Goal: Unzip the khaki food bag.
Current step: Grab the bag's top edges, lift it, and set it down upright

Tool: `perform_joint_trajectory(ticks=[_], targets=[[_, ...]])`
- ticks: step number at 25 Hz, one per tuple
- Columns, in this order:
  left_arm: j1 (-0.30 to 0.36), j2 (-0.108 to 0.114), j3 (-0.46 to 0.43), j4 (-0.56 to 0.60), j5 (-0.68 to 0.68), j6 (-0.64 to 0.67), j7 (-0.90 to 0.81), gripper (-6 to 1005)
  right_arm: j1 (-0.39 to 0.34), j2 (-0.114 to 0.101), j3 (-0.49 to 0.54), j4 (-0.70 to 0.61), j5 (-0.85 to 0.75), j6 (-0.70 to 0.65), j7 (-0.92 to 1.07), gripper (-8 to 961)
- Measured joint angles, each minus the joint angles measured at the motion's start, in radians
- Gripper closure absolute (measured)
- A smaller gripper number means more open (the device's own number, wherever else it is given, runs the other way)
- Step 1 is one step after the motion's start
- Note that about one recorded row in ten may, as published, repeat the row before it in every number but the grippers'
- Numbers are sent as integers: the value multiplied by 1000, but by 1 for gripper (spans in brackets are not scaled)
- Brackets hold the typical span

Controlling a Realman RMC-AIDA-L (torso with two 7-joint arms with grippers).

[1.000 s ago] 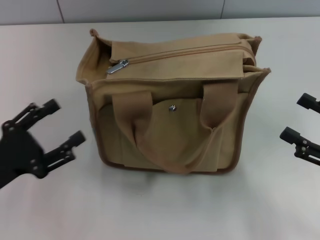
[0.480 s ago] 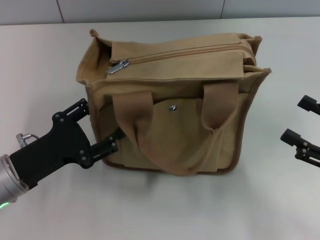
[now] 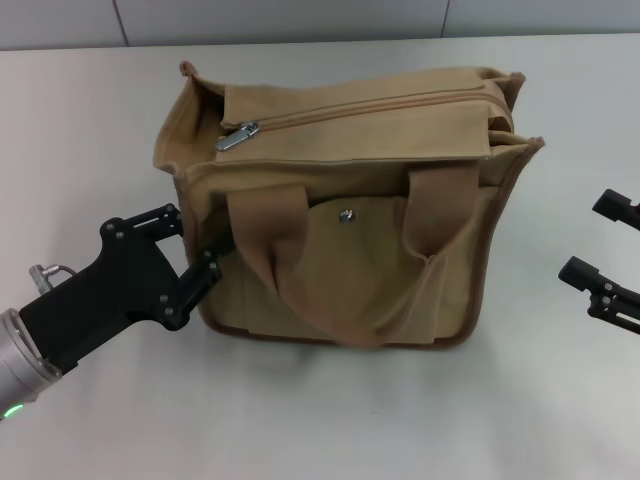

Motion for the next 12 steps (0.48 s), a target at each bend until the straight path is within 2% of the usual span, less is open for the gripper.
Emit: perform_joint_trajectory(ticks=[12], targets=[[-5,0,-34,-11,-16,-1,4,899,-3,0,3,5,4,1,0,120]])
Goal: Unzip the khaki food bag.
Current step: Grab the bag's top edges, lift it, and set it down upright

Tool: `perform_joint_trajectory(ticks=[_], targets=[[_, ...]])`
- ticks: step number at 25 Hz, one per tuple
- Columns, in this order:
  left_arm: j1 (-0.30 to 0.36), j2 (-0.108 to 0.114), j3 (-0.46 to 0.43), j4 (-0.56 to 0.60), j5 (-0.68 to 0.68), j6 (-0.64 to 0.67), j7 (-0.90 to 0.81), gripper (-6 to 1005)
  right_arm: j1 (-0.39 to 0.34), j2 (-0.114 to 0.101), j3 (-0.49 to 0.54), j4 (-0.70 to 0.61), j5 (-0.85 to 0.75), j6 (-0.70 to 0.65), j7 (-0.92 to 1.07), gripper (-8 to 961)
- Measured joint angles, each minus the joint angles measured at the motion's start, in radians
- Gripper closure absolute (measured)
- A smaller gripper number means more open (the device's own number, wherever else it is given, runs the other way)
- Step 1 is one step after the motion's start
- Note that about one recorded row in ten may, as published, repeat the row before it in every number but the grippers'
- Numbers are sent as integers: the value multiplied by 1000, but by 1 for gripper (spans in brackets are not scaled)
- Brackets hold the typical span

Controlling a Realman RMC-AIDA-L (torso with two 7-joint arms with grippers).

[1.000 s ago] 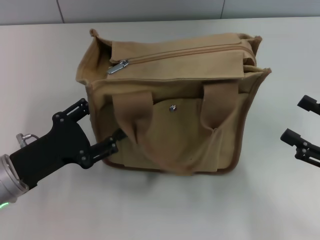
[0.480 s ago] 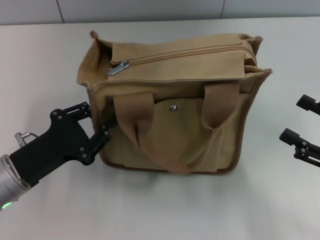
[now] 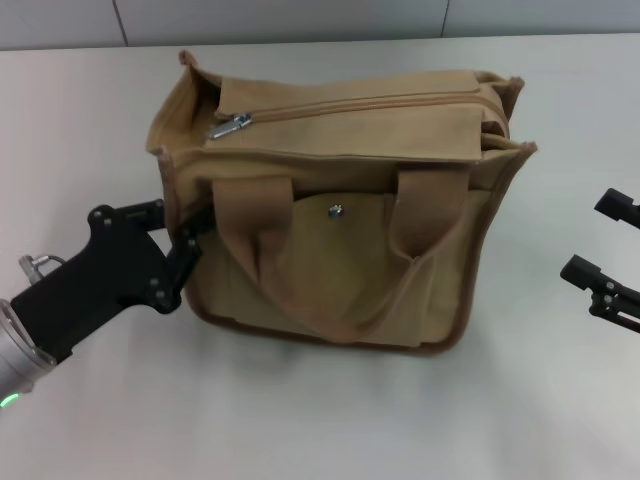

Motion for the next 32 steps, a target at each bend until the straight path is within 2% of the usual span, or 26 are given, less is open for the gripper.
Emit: perform_joint_trajectory(ticks=[6,9,11,12,16,17,20,21,22,26,32], targets=[[-19,7,-4,47,-38,35,-18,928,4,0,3,11,12,1,-1,120],[-30,7,-4,71,-44,48,-29,928,6,0,8,39,67,-6,-4,120],[-53,6,-4,112,-56,67,-47,928,3,0,10,91,181,-14,-27,120],[-53,6,-4,112,-56,67,-47,928,3,0,10,91,181,-14,-27,120],[-87,8,0,169,-62,100,-53,927,19,2,11,225,411,-35,-88,120],[-87,8,0,169,-62,100,-53,927,19,2,11,225,411,-35,-88,119],[-110,8,3,191,-62,102,-53,927,58,5,4,240,433,-74,-140,119],[-121,8,4,205,-62,107,-53,927,100,6,3,241,434,-92,-165,119],[-121,8,4,205,-62,107,-53,927,100,6,3,241,434,-92,-165,119],[-139,6,19,239,-62,116,-54,927,202,5,10,241,441,-99,-162,119],[-161,5,27,270,-62,118,-48,927,264,4,3,237,445,-100,-103,119]])
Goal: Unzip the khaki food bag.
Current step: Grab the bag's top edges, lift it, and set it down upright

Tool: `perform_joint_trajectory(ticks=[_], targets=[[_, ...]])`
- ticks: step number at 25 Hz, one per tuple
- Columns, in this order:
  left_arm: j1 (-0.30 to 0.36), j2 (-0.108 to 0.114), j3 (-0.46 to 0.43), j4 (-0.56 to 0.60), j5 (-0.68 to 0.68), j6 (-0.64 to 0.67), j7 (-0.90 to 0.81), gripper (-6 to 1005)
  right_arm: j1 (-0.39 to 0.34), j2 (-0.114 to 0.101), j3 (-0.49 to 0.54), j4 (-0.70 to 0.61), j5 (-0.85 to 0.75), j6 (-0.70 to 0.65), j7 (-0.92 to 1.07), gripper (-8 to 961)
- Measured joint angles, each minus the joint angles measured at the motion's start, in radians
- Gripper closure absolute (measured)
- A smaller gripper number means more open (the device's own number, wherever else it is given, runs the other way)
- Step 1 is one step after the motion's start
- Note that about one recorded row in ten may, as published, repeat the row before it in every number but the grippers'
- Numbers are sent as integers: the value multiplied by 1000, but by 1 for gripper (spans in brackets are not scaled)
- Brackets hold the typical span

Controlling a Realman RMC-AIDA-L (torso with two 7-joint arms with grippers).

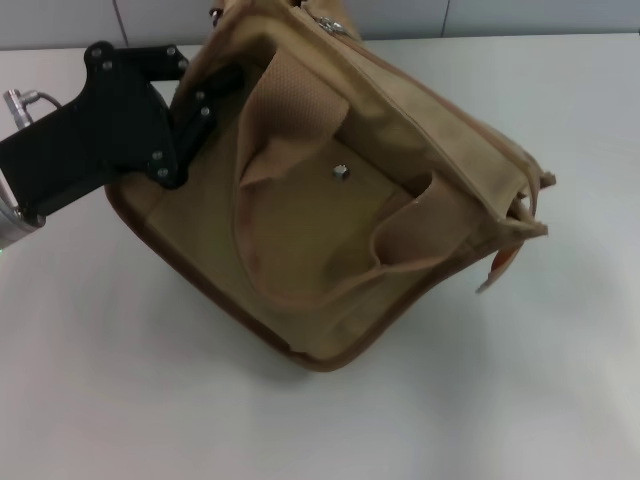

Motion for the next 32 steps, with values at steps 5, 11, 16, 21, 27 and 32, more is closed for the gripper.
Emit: perform_joint_trajectory(ticks=[5,11,16,21,27,32], targets=[[-9,0,-2,31,-1,-1,-2,926,5,-2,-31,-65,-8,36,140,120],[-10,-2,7,31,-2,-3,4,926,1,-3,-170,-185,-11,111,240,120],[-12,-4,16,27,-2,-5,6,926,23,4,-311,-187,-2,166,122,120],[-12,-4,18,21,-2,-6,7,926,59,7,-328,-96,21,244,-33,120],[-15,-4,25,17,-2,-5,7,926,99,8,-382,-48,24,299,-121,139],[-18,-4,26,17,-6,-6,11,925,112,9,-400,-34,23,324,-148,172]])
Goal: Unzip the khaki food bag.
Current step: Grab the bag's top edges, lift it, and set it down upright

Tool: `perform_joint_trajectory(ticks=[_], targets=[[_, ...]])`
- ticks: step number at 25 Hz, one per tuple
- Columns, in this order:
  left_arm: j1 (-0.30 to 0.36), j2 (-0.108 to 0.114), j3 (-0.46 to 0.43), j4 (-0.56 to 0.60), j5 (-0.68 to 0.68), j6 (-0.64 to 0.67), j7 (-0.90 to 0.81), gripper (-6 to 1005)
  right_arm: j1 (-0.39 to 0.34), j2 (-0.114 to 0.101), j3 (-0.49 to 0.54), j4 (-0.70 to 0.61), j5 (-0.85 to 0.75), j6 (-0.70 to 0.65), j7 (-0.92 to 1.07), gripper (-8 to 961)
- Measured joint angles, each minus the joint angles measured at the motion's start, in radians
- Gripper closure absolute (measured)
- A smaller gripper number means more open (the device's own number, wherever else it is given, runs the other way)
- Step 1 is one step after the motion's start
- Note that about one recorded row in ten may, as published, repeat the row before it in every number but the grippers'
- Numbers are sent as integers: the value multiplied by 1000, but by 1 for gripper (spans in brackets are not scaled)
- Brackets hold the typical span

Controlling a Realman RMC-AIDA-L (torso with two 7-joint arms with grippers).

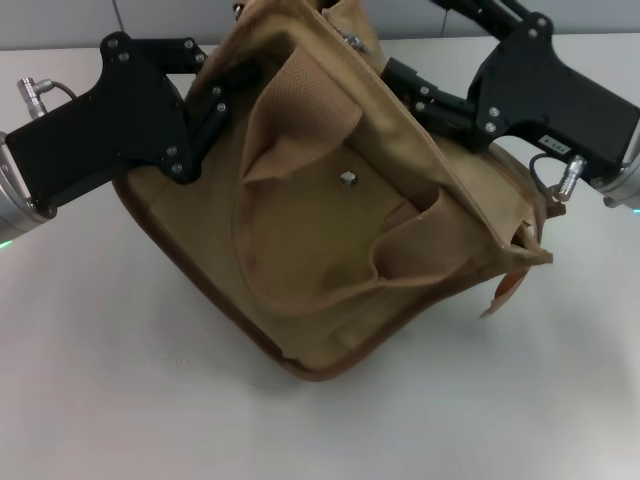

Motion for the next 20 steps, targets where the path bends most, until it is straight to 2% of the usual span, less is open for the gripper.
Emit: perform_joint_trajectory(ticks=[11,14,17,20], targets=[[-7,0,13,-3,-8,0,9,925,29,0,-32,24,1,80,-79,273],[-8,0,14,-3,-8,1,9,925,30,0,-69,18,-2,76,-83,314],[-11,0,14,-3,-9,0,8,925,-1,0,-161,-40,1,48,-104,354],[-16,0,17,-3,-9,0,6,925,-22,0,-186,-60,2,30,-138,353]])
